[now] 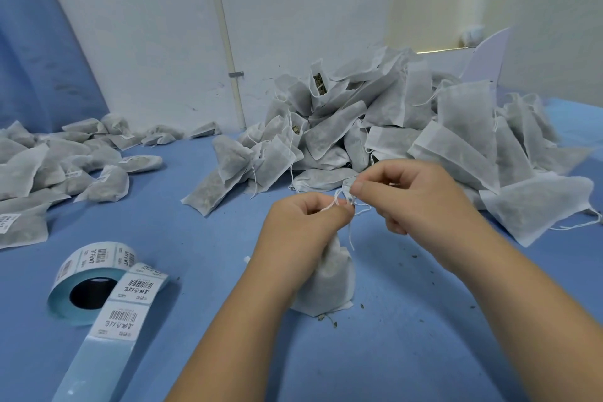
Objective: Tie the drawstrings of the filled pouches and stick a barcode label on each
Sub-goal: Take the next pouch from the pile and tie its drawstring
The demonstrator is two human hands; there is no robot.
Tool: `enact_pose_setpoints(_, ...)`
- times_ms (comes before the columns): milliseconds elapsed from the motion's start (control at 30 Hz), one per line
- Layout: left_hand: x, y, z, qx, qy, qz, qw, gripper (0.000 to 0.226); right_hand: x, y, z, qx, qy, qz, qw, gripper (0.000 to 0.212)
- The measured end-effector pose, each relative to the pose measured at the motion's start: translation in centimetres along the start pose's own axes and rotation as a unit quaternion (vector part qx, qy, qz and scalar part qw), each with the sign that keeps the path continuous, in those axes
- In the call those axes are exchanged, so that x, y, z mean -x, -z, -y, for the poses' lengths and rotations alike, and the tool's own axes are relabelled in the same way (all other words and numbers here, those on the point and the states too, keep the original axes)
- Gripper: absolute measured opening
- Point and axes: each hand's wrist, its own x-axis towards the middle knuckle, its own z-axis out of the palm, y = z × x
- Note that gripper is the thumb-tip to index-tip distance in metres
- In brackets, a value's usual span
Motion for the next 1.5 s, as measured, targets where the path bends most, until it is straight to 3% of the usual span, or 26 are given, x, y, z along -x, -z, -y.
enact_pose_setpoints(633,0.1,-0.2,-0.1,-0.062,-0.047,-0.004,0.997,0.028,0.1,0.1,-0.1,0.102,0.015,0.009,0.995,0.017)
enact_pose_setpoints(900,-0.4,1.1,0.0,0.023,0.006,-0.011,1.0,0.012,0.0,0.8,-0.1,0.103,-0.003,-0.015,0.995,0.016)
enact_pose_setpoints(1133,-0.9,1.8,0.2,0.081,0.027,-0.023,0.996,0.022,-0.3,1.6,-0.5,0.128,-0.001,-0.029,0.991,0.018)
enact_pose_setpoints(1500,-1.3,2.4,0.1,0.262,0.085,-0.045,0.96,0.018,-0.3,1.6,-0.9,0.125,0.004,0.015,0.992,0.015)
